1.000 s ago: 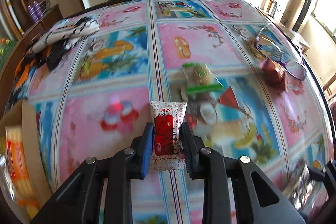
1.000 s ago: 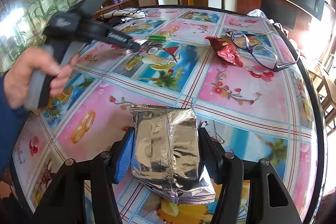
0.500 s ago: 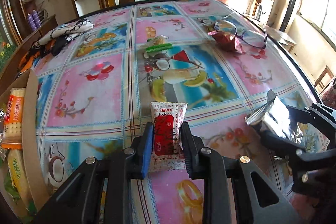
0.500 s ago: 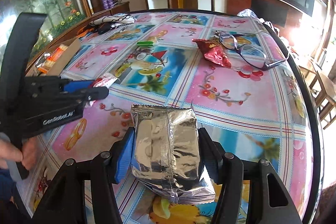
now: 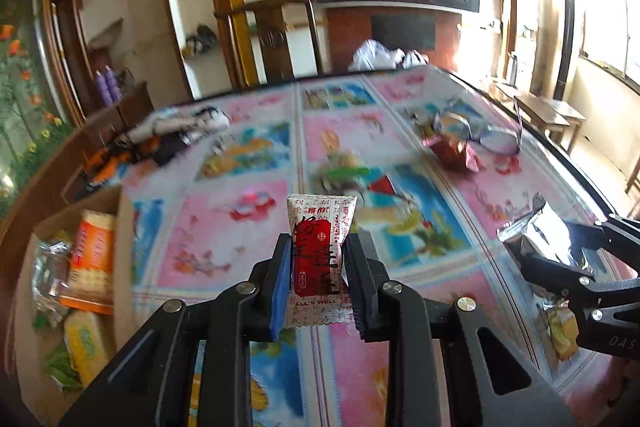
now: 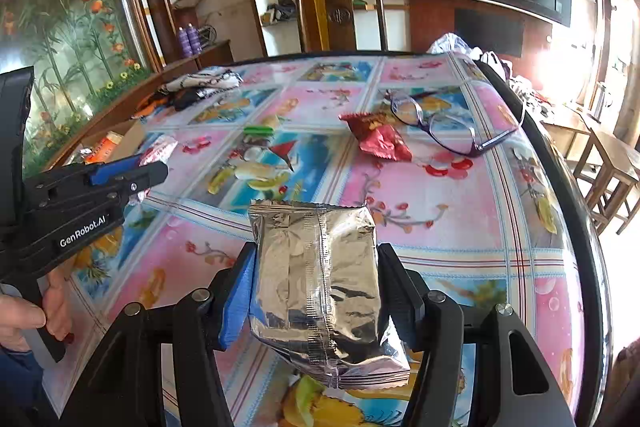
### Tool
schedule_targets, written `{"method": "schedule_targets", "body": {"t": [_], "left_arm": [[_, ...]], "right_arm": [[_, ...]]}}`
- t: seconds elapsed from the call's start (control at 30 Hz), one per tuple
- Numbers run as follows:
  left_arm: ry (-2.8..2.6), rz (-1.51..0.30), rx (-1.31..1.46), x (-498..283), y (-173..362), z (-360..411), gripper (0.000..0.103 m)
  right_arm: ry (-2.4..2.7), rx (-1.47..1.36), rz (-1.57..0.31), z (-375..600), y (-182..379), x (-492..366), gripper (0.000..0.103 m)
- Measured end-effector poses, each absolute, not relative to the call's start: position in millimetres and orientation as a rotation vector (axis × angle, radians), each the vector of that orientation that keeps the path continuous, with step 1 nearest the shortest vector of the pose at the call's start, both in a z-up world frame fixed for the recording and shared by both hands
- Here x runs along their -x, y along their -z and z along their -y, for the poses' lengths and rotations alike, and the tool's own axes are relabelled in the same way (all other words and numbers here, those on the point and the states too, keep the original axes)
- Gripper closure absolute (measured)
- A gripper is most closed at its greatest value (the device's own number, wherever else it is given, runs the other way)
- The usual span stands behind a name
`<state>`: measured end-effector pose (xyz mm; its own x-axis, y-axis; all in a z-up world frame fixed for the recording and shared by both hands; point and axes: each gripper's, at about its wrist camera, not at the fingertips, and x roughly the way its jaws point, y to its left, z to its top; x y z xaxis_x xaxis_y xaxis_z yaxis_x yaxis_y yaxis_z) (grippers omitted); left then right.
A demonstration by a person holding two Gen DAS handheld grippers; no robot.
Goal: Organize snacks
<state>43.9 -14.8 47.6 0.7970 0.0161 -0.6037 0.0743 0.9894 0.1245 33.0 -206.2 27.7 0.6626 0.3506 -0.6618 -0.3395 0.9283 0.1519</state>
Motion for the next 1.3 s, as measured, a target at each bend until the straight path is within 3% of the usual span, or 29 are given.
{"method": "schedule_targets", "body": {"t": [1.3], "left_arm": [[-0.009,-0.58,-0.211,-35.9,-52.8,19.7,0.078]], "right_arm": [[-0.445,-0.045,-0.681,206.7,-39.8,-24.9,0.04]]}}
